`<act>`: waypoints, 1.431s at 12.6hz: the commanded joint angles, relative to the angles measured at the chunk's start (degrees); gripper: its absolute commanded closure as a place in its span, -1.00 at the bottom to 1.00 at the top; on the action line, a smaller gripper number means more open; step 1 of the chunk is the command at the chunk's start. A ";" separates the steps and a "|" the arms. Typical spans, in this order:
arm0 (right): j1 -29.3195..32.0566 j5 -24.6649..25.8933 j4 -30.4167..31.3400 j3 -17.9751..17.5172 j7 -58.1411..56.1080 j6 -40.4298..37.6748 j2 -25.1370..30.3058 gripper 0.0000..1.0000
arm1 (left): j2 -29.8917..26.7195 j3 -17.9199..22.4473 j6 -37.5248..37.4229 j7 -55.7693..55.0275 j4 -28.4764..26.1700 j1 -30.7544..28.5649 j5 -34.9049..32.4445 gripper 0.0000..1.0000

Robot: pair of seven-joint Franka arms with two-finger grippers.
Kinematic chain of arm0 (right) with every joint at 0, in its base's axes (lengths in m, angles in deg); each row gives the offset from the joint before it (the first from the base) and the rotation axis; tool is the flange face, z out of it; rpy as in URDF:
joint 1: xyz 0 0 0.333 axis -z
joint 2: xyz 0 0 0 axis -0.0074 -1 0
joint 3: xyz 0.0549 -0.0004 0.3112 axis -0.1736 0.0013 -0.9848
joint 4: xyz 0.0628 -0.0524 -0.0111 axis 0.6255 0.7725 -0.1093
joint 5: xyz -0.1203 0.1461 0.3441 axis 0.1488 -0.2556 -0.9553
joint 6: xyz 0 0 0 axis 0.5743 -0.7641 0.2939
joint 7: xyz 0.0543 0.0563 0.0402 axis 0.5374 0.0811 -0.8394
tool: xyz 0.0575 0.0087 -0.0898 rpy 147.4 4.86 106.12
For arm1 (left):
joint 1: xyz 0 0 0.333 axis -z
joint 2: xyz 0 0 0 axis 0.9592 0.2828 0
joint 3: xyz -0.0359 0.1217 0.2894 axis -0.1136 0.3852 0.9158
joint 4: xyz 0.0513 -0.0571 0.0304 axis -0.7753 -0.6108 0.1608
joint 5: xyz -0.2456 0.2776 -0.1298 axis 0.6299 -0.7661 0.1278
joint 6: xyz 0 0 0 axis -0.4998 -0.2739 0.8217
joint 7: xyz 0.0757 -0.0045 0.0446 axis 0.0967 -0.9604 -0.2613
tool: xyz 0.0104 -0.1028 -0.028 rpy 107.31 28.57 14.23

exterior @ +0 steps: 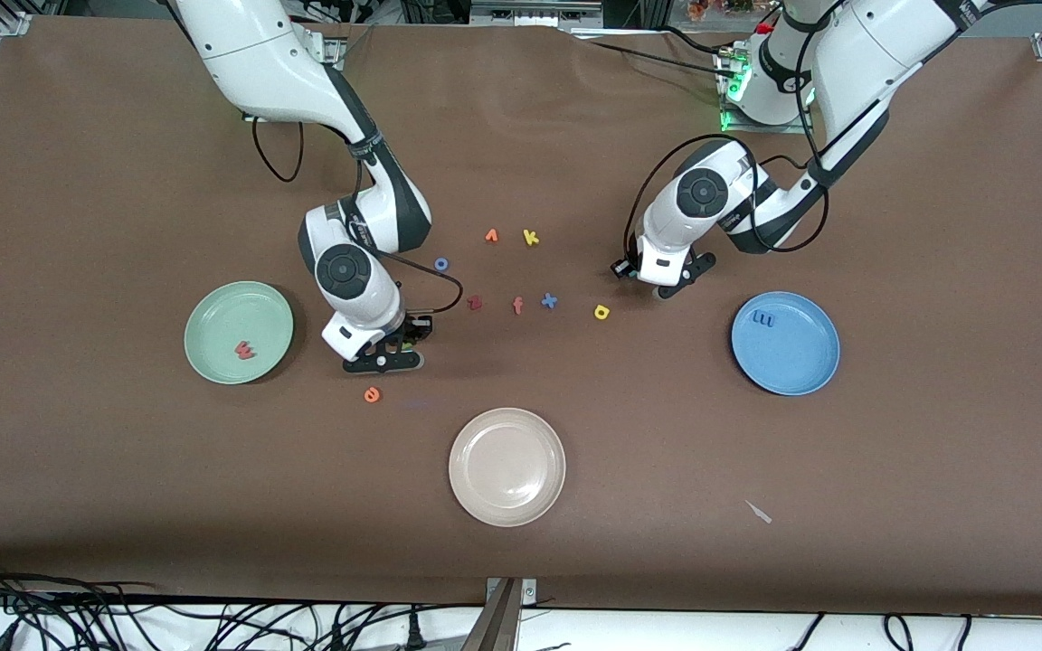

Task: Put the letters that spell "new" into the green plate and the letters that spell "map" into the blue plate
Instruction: 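Grasp the teal d with the left gripper while the right gripper grasps n, then open the left gripper over blue plate while the right gripper opens over green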

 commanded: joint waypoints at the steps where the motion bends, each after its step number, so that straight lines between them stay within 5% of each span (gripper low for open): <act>1: -0.24 -0.77 -0.53 -0.05 -0.72 0.59 -0.69 0.53 | 1.20 1.99 0.10 0.59 0.13 0.58 -2.58 0.74; 3: -0.06 -0.77 -1.22 -0.05 -1.15 0.33 -0.52 0.67 | -1.42 1.46 -4.00 2.25 1.87 0.06 -2.58 0.76; 6: 0.38 -0.77 -2.81 0.30 -1.24 -3.00 0.27 0.69 | -3.02 0.06 -19.80 9.79 10.03 -1.78 -1.35 0.78; 11: 0.91 -0.77 -3.43 5.91 -9.39 -14.23 5.18 0.69 | -3.20 -7.23 -29.06 29.20 15.25 -19.60 0.76 0.82; 15: 0.82 -0.77 -2.81 10.92 -14.59 -22.68 7.74 0.69 | -1.62 -5.84 -29.52 47.66 15.34 -28.50 -0.38 0.79; 18: 1.34 -0.77 -2.72 15.23 -16.45 -24.19 7.31 0.69 | 2.50 -1.62 -26.99 51.57 15.42 -28.25 -6.15 0.72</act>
